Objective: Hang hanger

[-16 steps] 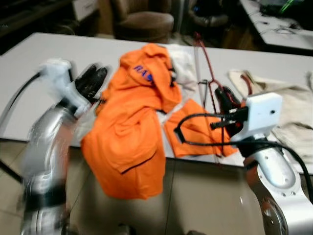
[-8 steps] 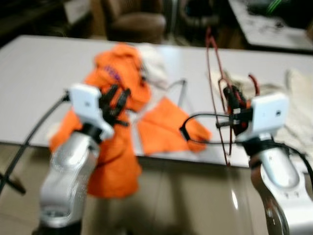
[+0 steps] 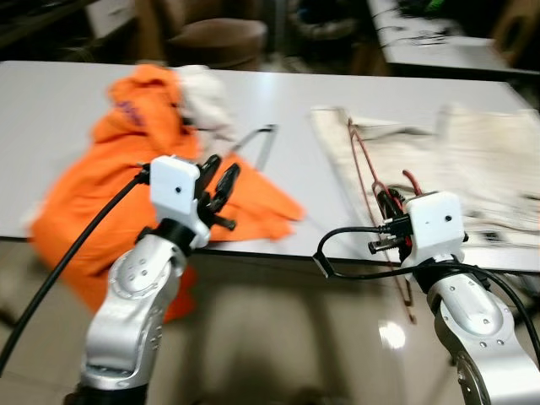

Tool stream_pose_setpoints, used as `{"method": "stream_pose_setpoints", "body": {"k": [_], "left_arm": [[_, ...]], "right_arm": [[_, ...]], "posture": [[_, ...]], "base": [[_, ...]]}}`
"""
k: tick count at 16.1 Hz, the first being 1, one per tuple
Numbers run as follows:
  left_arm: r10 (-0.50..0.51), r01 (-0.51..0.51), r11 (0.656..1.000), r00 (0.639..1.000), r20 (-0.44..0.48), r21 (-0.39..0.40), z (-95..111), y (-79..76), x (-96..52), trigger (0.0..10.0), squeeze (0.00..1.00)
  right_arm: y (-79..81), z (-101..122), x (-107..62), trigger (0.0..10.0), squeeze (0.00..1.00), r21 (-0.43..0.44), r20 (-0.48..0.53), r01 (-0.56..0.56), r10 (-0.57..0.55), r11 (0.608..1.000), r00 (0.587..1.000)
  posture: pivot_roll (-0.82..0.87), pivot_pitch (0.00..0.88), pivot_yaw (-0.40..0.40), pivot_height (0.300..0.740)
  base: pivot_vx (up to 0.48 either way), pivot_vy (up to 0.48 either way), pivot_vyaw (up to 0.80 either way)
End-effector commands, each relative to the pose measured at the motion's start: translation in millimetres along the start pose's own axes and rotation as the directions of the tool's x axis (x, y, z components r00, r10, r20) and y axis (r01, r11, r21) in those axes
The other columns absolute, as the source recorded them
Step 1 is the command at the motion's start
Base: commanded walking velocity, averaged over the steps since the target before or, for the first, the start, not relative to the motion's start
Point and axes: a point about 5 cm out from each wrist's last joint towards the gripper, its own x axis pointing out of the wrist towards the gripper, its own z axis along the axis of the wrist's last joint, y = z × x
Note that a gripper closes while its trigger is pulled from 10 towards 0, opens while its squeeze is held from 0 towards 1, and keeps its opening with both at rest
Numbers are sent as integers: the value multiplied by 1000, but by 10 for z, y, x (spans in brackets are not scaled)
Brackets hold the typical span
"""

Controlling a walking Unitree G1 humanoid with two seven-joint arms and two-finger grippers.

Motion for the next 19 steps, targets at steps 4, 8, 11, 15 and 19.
{"method": "stream_pose_setpoints", "body": {"k": [4,8,11,15,19], "left_arm": [[-8,8,1000,1000,-15,-2,-87,-81,28,10000,0],[20,-20,1000,1000,-11,-16,-108,-52,33,10000,0],[66,-66,998,998,3,-17,-111,25,53,10000,0],[57,-57,998,998,-4,-10,-149,-5,50,10000,0],[57,-57,998,998,-11,9,-171,16,71,10000,0]], "right_arm": [[-57,261,-19,10000,0,-8,141,29,-27,1000,990],[-133,461,14,10000,0,178,251,23,-68,984,966],[-57,427,44,10000,0,190,232,-50,5,981,973],[47,292,12,10000,0,175,160,-125,97,977,982],[57,228,-20,10000,0,179,132,-112,89,978,987]], "posture": [[-136,92,23,740],[-136,86,17,740],[-134,78,8,740],[-138,73,8,740],[-147,86,20,740]], "base": [[0,-480,0],[0,-480,0],[0,-480,0],[0,-480,0],[0,-480,0]]}}
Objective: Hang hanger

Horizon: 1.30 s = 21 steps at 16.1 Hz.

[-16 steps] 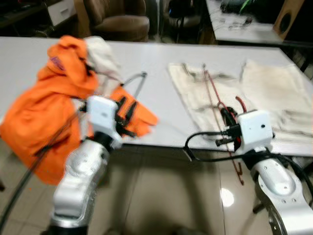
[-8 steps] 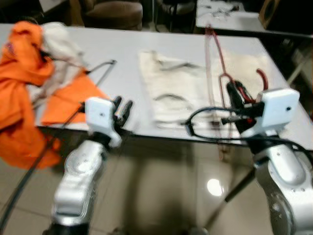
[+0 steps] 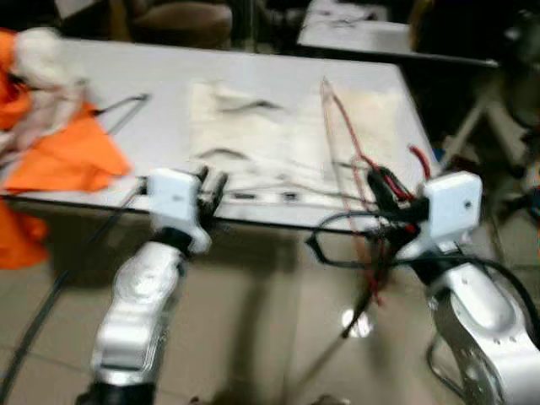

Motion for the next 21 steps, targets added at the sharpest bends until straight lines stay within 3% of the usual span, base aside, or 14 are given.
{"method": "stream_pose_setpoints", "body": {"k": [1,4,7,9,13,16,21], "left_arm": [[25,-25,998,1000,5,53,-3,81,-13,10000,0],[25,-25,997,1000,-3,73,-72,69,-29,10000,0],[-27,28,999,999,-24,36,-142,-21,-87,10000,0],[-49,49,999,999,10,-15,-85,-54,-50,10000,0],[-41,41,998,999,5,-52,-140,-21,-163,10000,0],[-50,50,998,999,5,-47,-147,-27,-235,10000,0],[-15,18,998,999,48,-68,-20,2,-159,10000,0]], "right_arm": [[19,-42,-37,10000,0,-13,-27,6,-6,1000,1000],[13,-220,-101,10000,0,-159,-114,16,-34,987,993],[4,-297,-167,10000,0,-132,-136,35,-53,991,989],[72,-293,-168,10000,0,-102,-136,-14,0,995,991],[126,-286,-222,10000,0,-53,-124,-42,35,998,992],[143,-276,-228,10000,0,-87,-116,-74,64,993,991],[174,-202,-171,10000,0,-131,-68,-117,108,984,992]], "posture": [[-149,88,32,740],[-158,92,54,740],[-159,90,59,740],[-159,96,59,740],[-163,94,60,740],[-155,90,59,740],[-142,85,61,740]], "base": [[0,0,0],[0,0,0],[0,0,0],[0,0,0],[317,0,-508],[358,0,-173],[175,0,0]]}}
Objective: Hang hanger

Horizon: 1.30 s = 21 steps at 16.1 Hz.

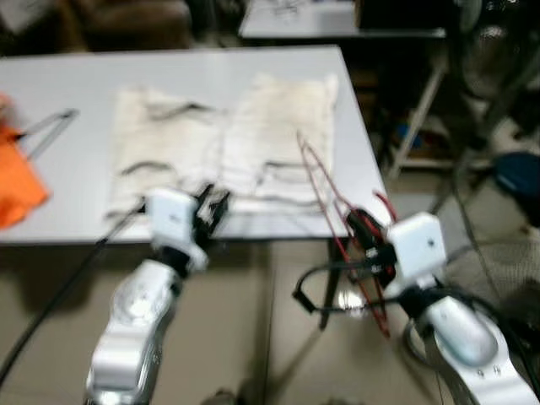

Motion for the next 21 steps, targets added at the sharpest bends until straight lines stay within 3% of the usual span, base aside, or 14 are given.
{"method": "stream_pose_setpoints", "body": {"k": [1,5,12,14,16,21], "left_arm": [[-19,19,1000,999,45,-5,113,-37,30,10000,0],[-28,27,999,998,48,30,126,-45,51,10000,0],[-51,50,998,998,27,42,90,-113,215,10000,0],[-38,38,999,999,4,14,62,-79,231,10000,0],[-44,44,999,999,0,22,48,-53,240,10000,0],[-59,59,998,998,26,34,88,-26,355,10000,0]], "right_arm": [[-29,76,-9,10000,0,-22,41,8,-7,1000,999],[-46,87,17,10000,0,-26,55,30,-29,999,998],[-274,75,5,10000,0,-76,42,189,-186,979,982],[-337,96,-23,10000,0,-96,30,233,-232,968,972],[-344,184,-35,10000,0,-48,69,259,-255,965,964],[-233,172,-88,10000,0,24,55,236,-237,971,970]], "posture": [[-137,81,64,740],[-134,81,76,740],[-158,99,103,740],[-162,107,106,740],[-168,111,104,740],[-187,112,109,740]], "base": [[0,0,800],[0,-137,800],[0,-319,800],[0,0,0],[0,0,0],[0,357,-574]]}}
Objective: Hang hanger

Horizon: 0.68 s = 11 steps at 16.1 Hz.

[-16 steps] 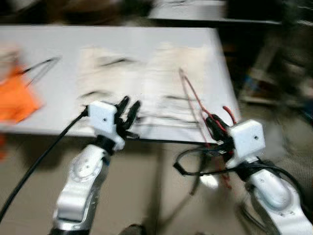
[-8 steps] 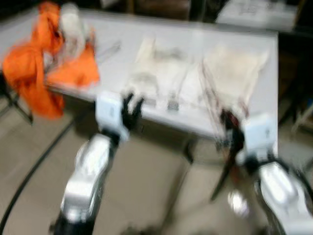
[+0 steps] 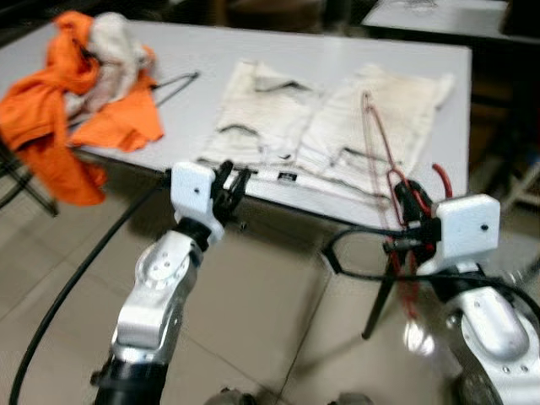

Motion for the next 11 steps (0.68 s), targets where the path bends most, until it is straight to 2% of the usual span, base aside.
{"method": "stream_pose_setpoints", "body": {"k": [1,6,11], "left_arm": [[11,-11,1000,1000,2,15,5,74,6,10000,0],[-7,7,1000,1000,2,17,-13,79,43,10000,0],[22,-22,1000,1000,-5,10,-46,130,40,10000,0]], "right_arm": [[81,27,-42,10000,0,38,5,-28,27,999,1000],[69,-19,-82,10000,0,57,-28,-1,3,998,1000],[71,-29,-50,10000,0,49,-36,-21,23,999,999]], "posture": [[-190,111,112,740],[-198,113,123,740],[-195,107,118,740]], "base": [[0,446,-800],[0,459,-800],[0,473,-800]]}}
